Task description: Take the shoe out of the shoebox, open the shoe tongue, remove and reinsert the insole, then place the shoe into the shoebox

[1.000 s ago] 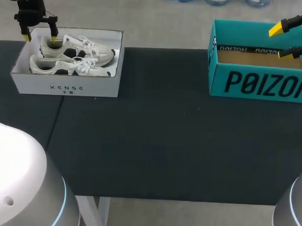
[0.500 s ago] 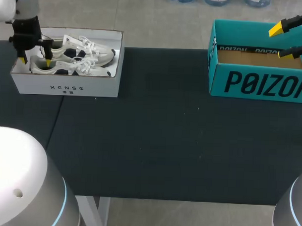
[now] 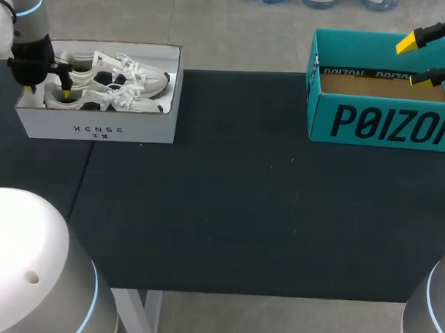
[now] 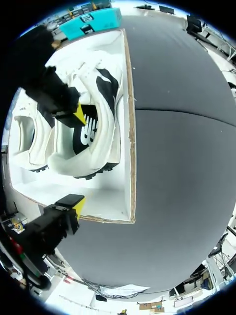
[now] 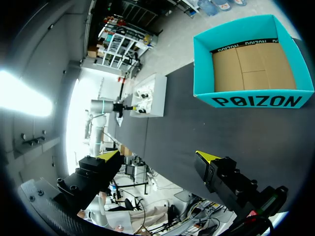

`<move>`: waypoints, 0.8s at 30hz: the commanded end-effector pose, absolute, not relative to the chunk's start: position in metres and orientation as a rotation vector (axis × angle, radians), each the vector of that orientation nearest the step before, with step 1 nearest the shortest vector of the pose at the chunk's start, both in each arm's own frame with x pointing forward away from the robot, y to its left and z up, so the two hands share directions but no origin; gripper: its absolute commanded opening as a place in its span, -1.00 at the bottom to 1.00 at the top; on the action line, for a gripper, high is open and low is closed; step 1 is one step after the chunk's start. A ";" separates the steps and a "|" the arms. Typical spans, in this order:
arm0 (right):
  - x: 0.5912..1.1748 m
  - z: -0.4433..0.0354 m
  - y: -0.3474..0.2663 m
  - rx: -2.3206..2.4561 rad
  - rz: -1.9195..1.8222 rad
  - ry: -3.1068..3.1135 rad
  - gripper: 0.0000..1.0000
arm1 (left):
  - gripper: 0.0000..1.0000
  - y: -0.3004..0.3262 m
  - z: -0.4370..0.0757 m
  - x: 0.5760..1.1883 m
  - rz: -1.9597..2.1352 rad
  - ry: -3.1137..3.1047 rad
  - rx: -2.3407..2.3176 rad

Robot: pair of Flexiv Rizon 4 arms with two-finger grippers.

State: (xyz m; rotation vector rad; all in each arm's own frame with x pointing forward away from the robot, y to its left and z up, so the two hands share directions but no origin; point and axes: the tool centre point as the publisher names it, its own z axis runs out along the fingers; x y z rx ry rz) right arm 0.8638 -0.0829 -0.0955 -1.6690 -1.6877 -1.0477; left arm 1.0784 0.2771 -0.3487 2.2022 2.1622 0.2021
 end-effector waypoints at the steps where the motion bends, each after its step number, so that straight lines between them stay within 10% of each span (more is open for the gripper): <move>1: 0.863 -0.096 -0.083 -1.672 -1.047 -1.688 1.00 | 0.68 0.279 -0.355 1.087 0.194 2.180 2.205; 24: 0.863 -0.096 -0.083 -1.672 -1.047 -1.688 1.00 | -0.14 0.289 -0.390 1.099 0.061 2.209 2.238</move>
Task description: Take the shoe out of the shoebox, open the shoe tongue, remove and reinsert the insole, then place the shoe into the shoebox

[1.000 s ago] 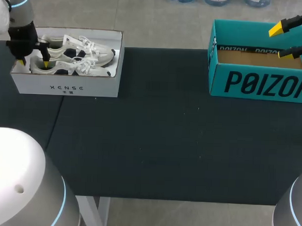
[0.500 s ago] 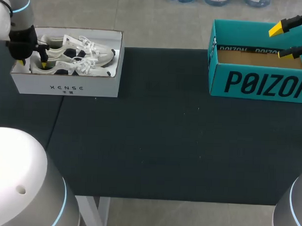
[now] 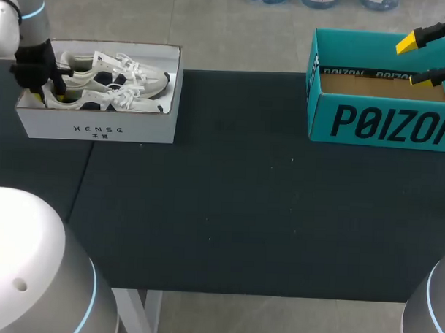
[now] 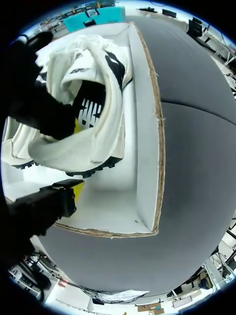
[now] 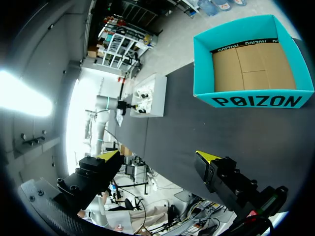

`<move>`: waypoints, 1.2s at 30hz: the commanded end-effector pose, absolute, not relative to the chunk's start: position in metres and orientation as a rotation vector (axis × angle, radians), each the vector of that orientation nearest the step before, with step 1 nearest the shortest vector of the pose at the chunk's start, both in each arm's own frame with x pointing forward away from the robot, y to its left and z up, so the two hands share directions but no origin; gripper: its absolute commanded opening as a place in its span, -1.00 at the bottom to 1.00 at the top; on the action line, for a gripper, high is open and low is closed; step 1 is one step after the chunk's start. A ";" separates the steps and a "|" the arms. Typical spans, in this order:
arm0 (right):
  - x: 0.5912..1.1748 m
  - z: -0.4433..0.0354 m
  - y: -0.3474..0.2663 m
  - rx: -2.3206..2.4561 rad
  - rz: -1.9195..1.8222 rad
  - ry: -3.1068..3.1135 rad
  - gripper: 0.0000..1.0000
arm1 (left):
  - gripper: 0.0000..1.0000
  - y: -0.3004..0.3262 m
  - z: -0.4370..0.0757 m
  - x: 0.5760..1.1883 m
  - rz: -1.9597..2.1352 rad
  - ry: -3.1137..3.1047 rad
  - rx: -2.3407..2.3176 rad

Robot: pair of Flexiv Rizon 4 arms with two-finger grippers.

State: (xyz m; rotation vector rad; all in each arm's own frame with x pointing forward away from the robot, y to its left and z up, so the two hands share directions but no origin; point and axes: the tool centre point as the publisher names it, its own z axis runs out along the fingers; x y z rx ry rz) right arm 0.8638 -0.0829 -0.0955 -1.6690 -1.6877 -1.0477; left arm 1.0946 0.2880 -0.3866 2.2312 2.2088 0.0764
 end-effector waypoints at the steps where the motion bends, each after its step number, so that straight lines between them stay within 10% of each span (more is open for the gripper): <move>1: 0.863 -0.096 -0.083 -1.672 -1.047 -1.688 1.00 | -0.13 0.289 -0.392 1.098 0.055 2.209 2.239; 11: 0.863 -0.096 -0.083 -1.672 -1.047 -1.688 1.00 | -0.39 0.294 -0.395 1.096 0.018 2.208 2.267; 15: 0.863 -0.096 -0.083 -1.672 -1.047 -1.688 1.00 | -1.00 0.296 -0.396 1.097 0.015 2.208 2.281; 36: 0.863 -0.096 -0.083 -1.672 -1.047 -1.688 1.00 | -1.00 0.263 -0.244 1.060 0.228 2.222 2.087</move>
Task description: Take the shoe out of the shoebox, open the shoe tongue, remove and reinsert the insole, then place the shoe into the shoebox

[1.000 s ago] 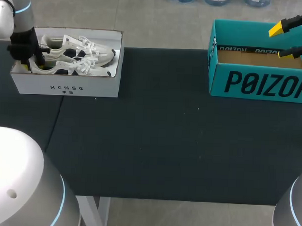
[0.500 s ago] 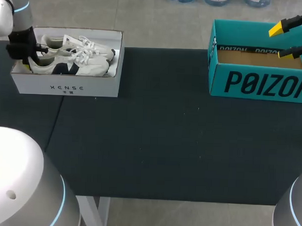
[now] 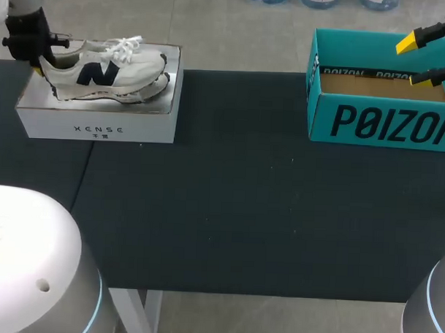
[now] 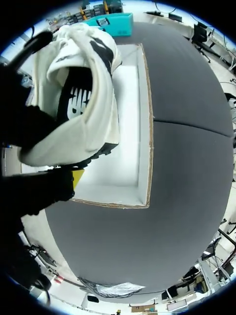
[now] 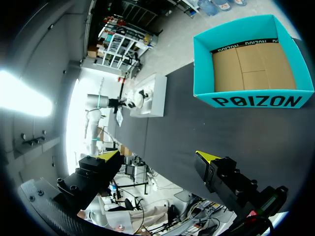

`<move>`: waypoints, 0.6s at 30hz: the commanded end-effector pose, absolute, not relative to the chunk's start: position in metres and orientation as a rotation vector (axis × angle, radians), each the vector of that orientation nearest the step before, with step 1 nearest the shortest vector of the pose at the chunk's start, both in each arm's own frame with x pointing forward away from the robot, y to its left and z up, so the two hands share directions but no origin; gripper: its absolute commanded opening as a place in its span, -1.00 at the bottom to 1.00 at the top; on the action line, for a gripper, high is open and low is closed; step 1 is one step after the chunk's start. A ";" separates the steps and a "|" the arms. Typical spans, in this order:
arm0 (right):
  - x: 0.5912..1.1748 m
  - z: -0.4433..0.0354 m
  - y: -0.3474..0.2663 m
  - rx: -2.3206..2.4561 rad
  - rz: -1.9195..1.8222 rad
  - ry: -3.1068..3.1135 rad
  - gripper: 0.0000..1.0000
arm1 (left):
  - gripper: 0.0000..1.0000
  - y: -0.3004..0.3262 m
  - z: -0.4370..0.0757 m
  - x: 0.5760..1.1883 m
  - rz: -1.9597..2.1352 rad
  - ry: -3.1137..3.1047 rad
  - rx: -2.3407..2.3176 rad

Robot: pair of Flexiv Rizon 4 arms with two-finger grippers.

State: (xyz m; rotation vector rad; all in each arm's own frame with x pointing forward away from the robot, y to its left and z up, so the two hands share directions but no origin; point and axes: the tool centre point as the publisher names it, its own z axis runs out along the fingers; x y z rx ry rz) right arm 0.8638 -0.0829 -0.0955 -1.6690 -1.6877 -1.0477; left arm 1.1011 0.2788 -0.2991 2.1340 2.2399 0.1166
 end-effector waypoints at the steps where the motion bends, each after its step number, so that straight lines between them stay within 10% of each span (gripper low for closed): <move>1: 0.863 -0.096 -0.083 -1.672 -1.047 -1.688 1.00 | -1.00 0.257 -0.238 1.054 0.263 2.211 2.087; 18: 0.863 -0.096 -0.083 -1.672 -1.047 -1.688 1.00 | -1.00 0.127 -0.247 0.964 0.387 2.192 2.171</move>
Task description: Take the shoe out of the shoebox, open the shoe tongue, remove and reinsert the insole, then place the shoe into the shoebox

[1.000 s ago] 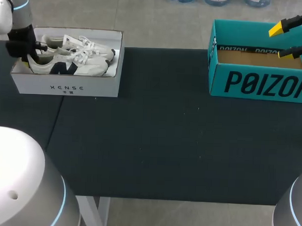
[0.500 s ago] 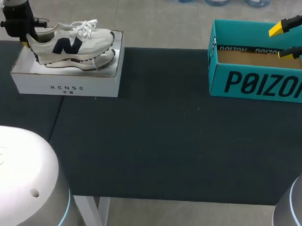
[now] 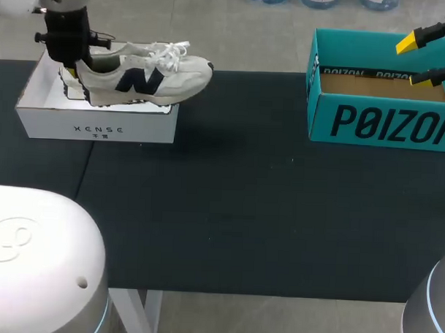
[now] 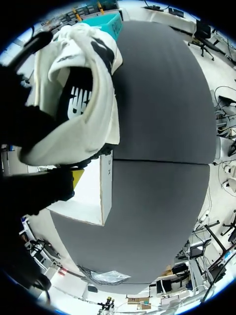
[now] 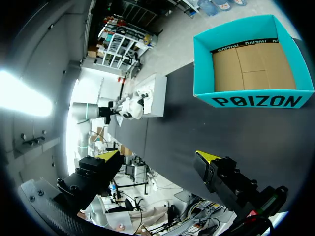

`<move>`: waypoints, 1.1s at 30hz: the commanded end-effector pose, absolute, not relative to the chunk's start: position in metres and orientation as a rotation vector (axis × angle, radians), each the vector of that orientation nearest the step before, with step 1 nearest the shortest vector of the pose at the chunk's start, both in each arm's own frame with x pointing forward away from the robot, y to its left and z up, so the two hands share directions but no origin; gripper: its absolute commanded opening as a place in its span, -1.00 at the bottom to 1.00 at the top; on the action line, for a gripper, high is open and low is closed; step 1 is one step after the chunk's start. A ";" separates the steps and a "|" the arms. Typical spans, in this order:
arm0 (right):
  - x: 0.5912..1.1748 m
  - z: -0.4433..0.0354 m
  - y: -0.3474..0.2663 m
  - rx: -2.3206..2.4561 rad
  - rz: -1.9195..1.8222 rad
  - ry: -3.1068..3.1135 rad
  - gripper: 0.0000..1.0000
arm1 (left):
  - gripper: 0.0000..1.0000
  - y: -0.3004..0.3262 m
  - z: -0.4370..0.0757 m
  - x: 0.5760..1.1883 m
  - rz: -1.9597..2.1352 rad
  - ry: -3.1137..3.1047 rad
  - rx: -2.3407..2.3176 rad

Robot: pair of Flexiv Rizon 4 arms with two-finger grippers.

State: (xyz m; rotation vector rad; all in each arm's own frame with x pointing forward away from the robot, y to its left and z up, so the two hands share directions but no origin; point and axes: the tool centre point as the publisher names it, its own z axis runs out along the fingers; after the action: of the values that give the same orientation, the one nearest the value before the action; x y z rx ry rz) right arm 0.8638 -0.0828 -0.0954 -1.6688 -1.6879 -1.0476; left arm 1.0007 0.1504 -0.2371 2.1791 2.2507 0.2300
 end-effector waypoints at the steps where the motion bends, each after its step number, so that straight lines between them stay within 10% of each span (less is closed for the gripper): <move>1: 0.863 -0.096 -0.083 -1.672 -1.047 -1.688 1.00 | -1.00 0.122 -0.250 0.960 0.383 2.199 2.163; 33: 0.863 -0.096 -0.083 -1.672 -1.047 -1.688 1.00 | -1.00 -0.004 -0.341 0.873 0.354 2.240 2.305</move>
State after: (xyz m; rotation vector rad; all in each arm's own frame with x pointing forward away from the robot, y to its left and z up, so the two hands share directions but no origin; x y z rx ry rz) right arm 0.8638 -0.0829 -0.0955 -1.6689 -1.6878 -1.0476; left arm 0.8675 0.0015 -0.3409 2.2979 2.2280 0.3666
